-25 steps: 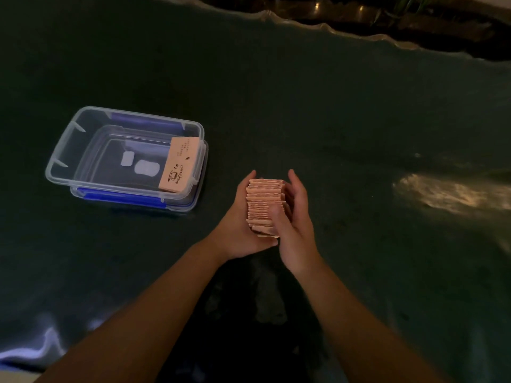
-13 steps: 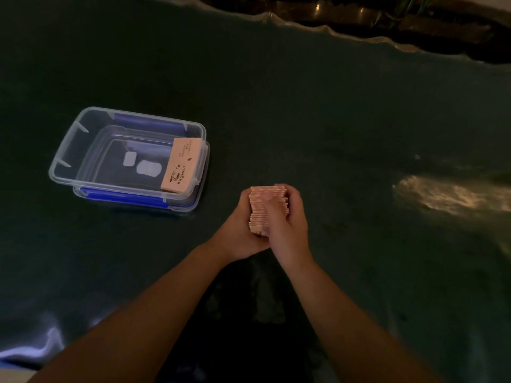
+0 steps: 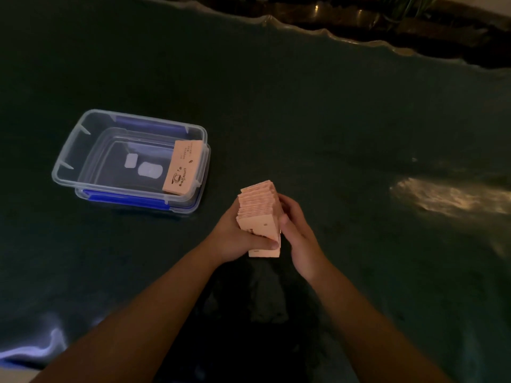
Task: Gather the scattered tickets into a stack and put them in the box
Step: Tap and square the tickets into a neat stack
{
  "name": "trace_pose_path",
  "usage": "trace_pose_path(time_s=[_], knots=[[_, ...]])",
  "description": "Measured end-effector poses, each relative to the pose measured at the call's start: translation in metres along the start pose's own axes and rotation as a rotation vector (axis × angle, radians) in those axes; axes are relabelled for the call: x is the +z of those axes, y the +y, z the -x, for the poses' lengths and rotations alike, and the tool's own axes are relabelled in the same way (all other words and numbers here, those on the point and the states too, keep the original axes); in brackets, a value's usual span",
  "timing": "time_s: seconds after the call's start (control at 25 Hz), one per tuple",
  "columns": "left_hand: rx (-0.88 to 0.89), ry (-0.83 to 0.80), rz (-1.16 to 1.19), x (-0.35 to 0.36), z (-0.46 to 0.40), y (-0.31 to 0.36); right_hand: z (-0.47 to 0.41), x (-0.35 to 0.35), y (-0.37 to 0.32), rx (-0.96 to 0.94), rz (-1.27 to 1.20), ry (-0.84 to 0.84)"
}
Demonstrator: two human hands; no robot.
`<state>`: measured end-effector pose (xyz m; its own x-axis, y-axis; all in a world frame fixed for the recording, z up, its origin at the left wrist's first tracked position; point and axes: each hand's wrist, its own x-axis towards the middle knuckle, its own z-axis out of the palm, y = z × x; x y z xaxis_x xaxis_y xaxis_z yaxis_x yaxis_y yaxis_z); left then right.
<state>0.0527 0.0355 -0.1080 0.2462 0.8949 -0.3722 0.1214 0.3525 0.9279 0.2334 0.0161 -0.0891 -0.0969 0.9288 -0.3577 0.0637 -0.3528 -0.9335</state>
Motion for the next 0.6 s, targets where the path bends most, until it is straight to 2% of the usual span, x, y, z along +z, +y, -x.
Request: trace_pose_path(time_s=[0.16,0.24,0.36,0.48,0.6], knots=[[-0.055,-0.066,0.309,0.005,0.010,0.007,0.016,-0.015,0.012,0.110,-0.185,-0.028],[-0.057,-0.117,0.431,0.010,0.012,0.013,0.022,-0.010,0.016,0.088,-0.261,-0.081],[-0.043,-0.188,0.501,0.009,0.013,0.015,0.022,-0.005,0.016,0.036,-0.276,-0.022],[-0.038,-0.223,0.475,-0.006,0.012,0.015,0.015,-0.018,0.015,0.000,-0.239,0.002],[-0.026,-0.151,0.169,-0.026,0.010,0.013,0.011,-0.035,0.017,-0.045,-0.071,-0.035]])
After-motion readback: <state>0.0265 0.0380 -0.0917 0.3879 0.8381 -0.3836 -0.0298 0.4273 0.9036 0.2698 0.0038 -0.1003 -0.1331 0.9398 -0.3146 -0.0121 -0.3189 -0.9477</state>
